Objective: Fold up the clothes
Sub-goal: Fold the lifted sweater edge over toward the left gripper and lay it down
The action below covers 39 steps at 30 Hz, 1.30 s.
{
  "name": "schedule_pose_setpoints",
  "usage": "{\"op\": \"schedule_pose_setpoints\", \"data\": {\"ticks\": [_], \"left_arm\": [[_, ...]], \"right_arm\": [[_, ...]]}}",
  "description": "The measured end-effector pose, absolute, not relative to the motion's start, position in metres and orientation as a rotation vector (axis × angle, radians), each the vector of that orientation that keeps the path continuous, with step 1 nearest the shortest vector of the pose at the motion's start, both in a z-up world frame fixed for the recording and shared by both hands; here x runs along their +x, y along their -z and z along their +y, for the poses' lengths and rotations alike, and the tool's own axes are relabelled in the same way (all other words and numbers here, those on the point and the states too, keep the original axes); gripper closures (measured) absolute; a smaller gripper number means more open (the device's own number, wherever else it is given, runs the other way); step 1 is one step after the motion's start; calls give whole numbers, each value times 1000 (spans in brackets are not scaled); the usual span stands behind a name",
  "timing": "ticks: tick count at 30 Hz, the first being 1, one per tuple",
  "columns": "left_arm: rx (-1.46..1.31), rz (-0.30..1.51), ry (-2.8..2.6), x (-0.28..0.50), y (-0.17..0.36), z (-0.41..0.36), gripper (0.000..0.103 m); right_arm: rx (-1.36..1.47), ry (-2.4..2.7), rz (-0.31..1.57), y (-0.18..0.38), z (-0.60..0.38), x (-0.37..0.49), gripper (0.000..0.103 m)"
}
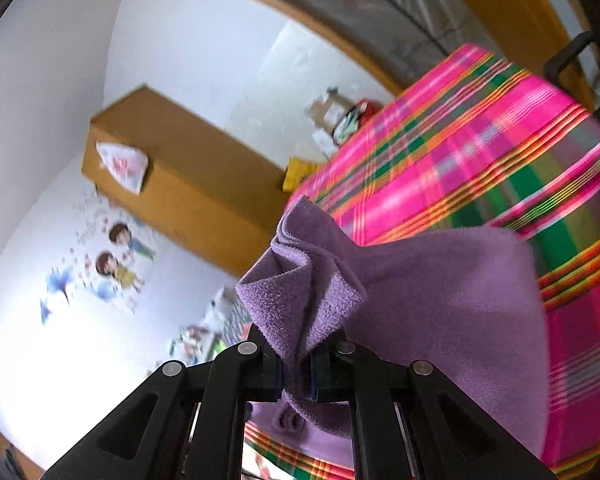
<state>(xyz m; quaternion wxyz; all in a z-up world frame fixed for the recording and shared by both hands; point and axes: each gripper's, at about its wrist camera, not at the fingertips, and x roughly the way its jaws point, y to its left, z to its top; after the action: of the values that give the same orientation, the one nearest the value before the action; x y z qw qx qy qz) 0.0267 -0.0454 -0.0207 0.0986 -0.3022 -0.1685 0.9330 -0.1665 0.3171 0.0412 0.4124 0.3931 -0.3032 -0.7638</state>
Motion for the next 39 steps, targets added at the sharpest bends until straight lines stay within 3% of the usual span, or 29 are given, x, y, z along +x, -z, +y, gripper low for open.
{"op": "schedule_pose_setpoints", "data": {"ticks": [10,12,14,19,26,39], "left_arm": [[-914,-534,-2777,30,28,-56,89],[-919,-535,-2776,29,29,-57,89],[-923,-534,-2776,28,30,-56,89],[-924,-528,-2771,26,29,-53,89],[-915,-513,-2768,21,24,-49,89],[-993,-351,-2636,-20,30,12,87]], "right_arm": [[1169,1890,-527,17,239,-166,90],[1205,1881,-483,26,230,-165,84],[1228,1868,-446,32,222,-162,68],[1188,1823,-372,30,212,-147,52],[1148,1714,-296,33,221,-116,51],[968,2255,-491,16,363,-115,52]]}}
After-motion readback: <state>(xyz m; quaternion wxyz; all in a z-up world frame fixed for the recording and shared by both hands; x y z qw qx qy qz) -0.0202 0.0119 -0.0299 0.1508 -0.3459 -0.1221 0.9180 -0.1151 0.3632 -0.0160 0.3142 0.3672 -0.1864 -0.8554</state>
